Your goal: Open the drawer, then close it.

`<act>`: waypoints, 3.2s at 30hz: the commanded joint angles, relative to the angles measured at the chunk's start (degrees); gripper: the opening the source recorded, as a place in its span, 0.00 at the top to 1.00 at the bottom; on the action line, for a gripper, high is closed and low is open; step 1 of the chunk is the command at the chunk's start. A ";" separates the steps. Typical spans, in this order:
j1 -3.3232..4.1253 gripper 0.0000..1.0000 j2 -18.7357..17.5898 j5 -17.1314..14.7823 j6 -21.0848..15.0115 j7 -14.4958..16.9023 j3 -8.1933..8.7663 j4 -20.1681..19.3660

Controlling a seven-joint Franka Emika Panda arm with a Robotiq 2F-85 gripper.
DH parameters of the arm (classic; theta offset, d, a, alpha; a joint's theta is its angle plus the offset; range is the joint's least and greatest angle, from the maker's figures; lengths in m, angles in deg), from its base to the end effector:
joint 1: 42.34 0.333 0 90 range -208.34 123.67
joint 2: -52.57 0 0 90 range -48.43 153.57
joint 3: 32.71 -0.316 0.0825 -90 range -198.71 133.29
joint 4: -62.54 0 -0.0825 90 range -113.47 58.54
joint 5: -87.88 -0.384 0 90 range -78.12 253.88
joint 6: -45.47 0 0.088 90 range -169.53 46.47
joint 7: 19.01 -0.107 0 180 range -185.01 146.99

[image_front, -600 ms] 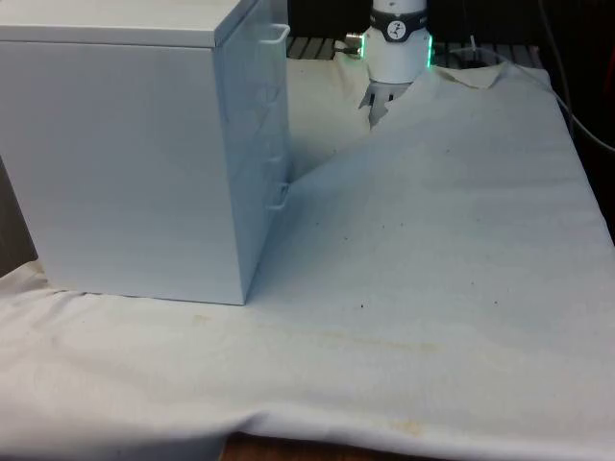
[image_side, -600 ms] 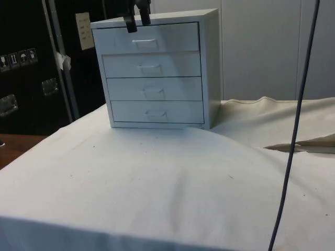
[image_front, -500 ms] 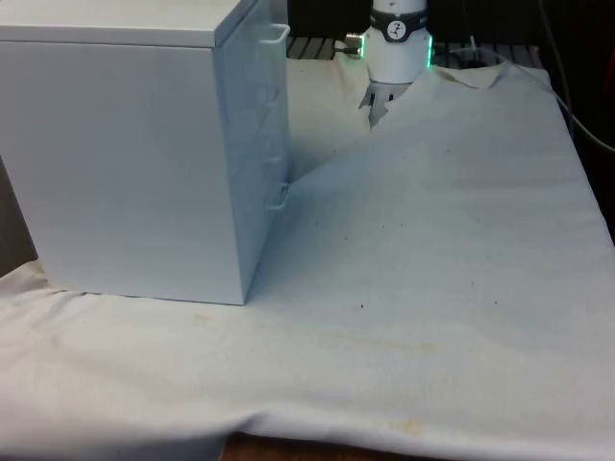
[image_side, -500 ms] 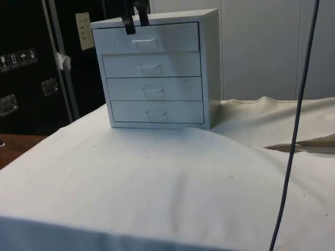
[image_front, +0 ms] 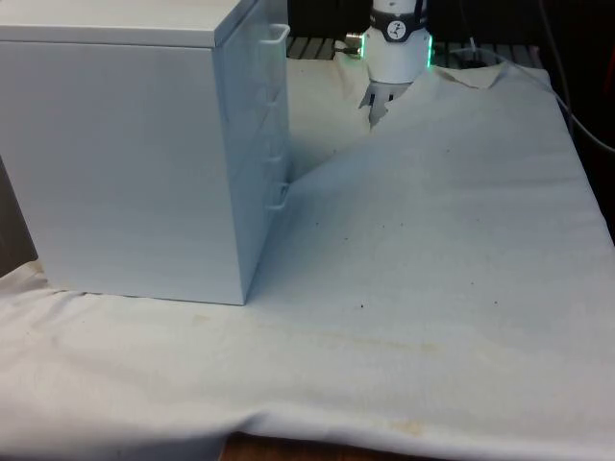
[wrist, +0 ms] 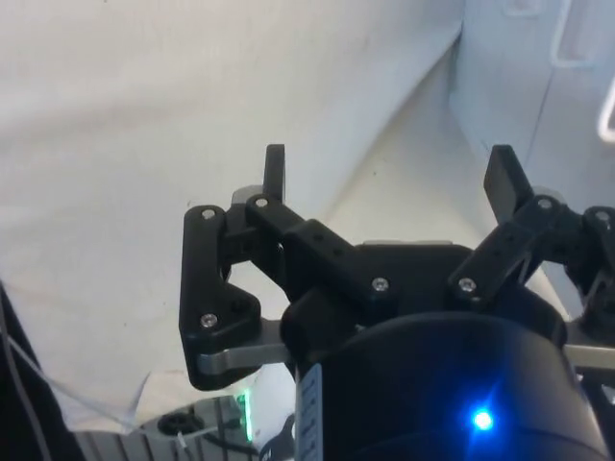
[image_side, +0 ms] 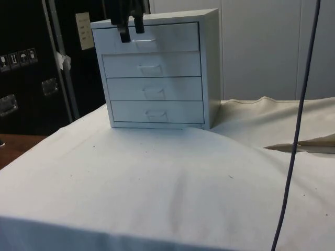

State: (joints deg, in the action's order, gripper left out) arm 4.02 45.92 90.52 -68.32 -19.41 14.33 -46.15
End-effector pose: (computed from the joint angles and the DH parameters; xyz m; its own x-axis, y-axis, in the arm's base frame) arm 0.5818 0.0029 0.4595 1.0000 0.0039 0.0086 0.0028 -0.9919 0.1268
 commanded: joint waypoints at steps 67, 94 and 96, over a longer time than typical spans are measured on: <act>0.17 0.11 -8.42 19.14 -8.77 -5.84 2.69 -1.83; 1.32 1.00 -9.00 24.64 -5.56 -11.52 0.80 -0.80; 1.03 1.00 -8.71 24.64 -5.56 -11.75 0.57 -1.03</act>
State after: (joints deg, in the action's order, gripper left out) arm 5.05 37.21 115.15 -73.88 -31.16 14.90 -47.19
